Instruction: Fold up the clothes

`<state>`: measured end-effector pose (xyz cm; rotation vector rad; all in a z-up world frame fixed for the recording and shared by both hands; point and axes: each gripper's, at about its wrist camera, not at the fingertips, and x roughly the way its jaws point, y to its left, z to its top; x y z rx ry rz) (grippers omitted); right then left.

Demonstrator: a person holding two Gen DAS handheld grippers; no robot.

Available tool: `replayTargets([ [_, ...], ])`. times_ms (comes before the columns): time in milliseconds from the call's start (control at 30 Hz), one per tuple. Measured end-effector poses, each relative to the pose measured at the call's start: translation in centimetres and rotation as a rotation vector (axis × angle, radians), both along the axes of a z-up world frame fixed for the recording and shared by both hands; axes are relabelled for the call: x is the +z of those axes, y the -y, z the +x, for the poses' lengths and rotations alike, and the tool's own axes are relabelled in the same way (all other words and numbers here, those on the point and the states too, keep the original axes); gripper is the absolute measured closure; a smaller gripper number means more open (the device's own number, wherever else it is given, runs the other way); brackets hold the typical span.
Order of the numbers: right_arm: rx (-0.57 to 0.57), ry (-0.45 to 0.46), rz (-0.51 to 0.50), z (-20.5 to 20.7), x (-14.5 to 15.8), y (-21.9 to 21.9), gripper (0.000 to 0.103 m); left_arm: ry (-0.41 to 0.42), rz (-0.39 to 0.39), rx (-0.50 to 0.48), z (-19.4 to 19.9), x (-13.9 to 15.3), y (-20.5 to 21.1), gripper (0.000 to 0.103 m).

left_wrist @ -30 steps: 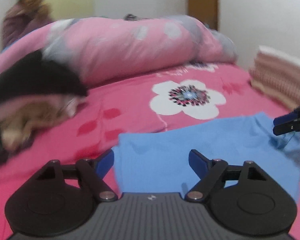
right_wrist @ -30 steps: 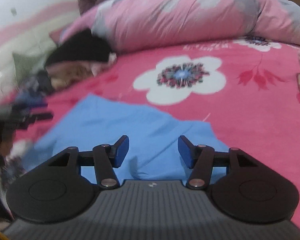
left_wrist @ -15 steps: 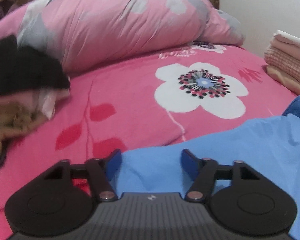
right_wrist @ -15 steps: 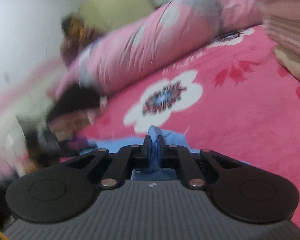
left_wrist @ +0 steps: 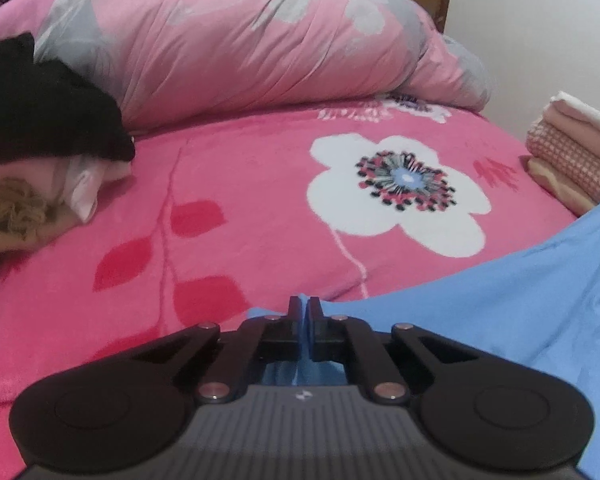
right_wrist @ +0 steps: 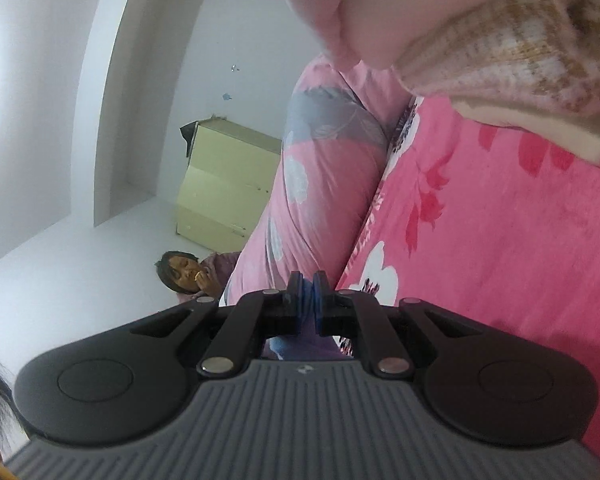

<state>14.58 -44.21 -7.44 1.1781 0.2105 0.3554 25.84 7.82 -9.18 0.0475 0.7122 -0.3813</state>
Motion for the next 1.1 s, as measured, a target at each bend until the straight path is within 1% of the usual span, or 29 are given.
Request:
replayTargets([
  [100, 0.023, 0.009, -0.019, 0.1, 0.5, -0.1, 0.099, 0.036, -0.031, -0.003, -0.7, 1.2, -0.2, 0.100],
  [167, 0.049, 0.038, -0.032, 0.0, 1.5, -0.2, 0.099, 0.072, -0.064, -0.002, -1.7, 2.4, -0.6, 0.100],
  [233, 0.081, 0.073, -0.045, -0.2, 2.6, -0.3, 0.099, 0.110, -0.092, 0.001, -3.2, 3.9, -1.0, 0.100],
  [300, 0.117, 0.114, -0.071, -1.1, 3.9, -0.5, 0.099, 0.154, -0.140, 0.002, -5.5, 5.7, -1.8, 0.100],
  [400, 0.160, 0.199, -0.112, -3.8, 5.6, -0.5, 0.099, 0.203, -0.229, 0.017, -10.3, 8.6, -3.4, 0.100],
  [500, 0.199, 0.305, -0.117, -7.9, 6.7, 0.2, 0.099, 0.247, -0.320, 0.028, -16.5, 10.9, -5.2, 0.100],
  [567, 0.217, 0.354, -0.121, -10.9, 6.9, 0.9, 0.099, 0.262, -0.347, 0.021, -21.2, 11.7, -6.0, 0.100],
  [633, 0.220, 0.374, -0.127, -14.2, 6.7, 1.7, 0.099, 0.276, -0.374, 0.015, -25.8, 12.4, -6.8, 0.100],
  [700, 0.213, 0.370, -0.123, -17.1, 5.9, 2.6, 0.099, 0.239, -0.393, 0.030, -30.1, 12.1, -7.4, 0.100],
  [800, 0.185, 0.331, -0.119, -21.1, 4.2, 3.9, 0.099, 0.112, -0.380, 0.075, -34.9, 9.8, -7.4, 0.100],
  [900, 0.136, 0.265, -0.103, -24.4, 2.1, 5.1, 0.099, -0.005, -0.402, 0.115, -38.4, 6.9, -7.2, 0.100],
  [967, 0.106, 0.218, -0.095, -26.1, 0.8, 5.8, 0.099, -0.101, -0.429, 0.110, -39.5, 4.7, -7.0, 0.100],
  [1033, 0.087, 0.165, -0.104, -26.6, -0.1, 6.1, 0.099, -0.186, -0.420, 0.081, -39.7, 3.0, -6.8, 0.088],
  [1067, 0.083, 0.143, -0.111, -26.6, -0.4, 6.1, 0.097, -0.227, -0.414, 0.067, -39.8, 2.2, -6.6, 0.077],
  [1100, 0.078, 0.120, -0.118, -26.5, -0.6, 6.0, 0.096, -0.249, -0.380, 0.059, -39.7, 1.9, -6.4, 0.067],
])
